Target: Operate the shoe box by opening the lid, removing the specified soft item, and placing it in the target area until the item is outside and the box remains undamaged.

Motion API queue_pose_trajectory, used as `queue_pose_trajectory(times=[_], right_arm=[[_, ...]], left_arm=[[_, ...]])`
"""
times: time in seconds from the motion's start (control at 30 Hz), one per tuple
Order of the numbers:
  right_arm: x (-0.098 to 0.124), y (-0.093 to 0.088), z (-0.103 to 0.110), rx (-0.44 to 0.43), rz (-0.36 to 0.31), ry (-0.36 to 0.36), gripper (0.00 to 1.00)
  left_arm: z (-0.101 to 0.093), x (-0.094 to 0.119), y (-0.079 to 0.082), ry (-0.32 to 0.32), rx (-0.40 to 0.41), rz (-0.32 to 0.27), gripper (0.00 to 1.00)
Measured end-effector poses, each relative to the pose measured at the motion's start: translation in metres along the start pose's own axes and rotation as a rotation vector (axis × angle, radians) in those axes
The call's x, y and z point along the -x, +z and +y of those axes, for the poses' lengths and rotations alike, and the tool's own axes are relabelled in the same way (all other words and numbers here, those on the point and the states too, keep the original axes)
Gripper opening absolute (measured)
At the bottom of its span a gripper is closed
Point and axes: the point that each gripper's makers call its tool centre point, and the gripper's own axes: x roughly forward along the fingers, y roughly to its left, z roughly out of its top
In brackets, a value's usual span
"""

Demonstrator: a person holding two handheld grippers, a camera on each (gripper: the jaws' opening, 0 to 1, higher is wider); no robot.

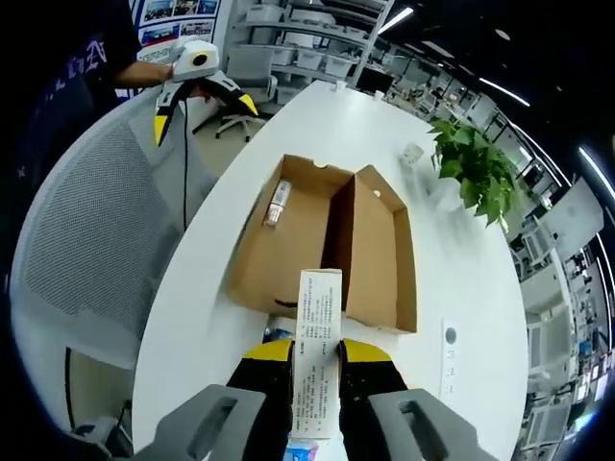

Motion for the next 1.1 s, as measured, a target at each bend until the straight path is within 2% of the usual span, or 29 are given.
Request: queue_pose_trajectory(times=[0.2, 0.53, 0.87, 1.1], right_arm=[[0.007, -0.028, -0.007, -0.010, 0.025, -0.021, 0.12], [0.017, -0.063, -0.013, -0.037, 0.059, -0.052, 0.12], [0.011, -0.107, -0.017, -0.070, 0.110, -0.055, 0.12], [0.004, -0.135, -0.018, -0.072, 0.140, -0.053, 0.12]], left_arm=[[0.004, 0.001, 0.001, 0.016, 0.004, -0.010, 0.99], [0.003, 0.000, -0.001, 0.013, 0.003, -0.003, 0.99], [0.000, 0.000, -0.002, 0.008, 0.004, 0.010, 0.99], [-0.005, 0.000, 0.003, 0.007, 0.007, 0.002, 0.99]])
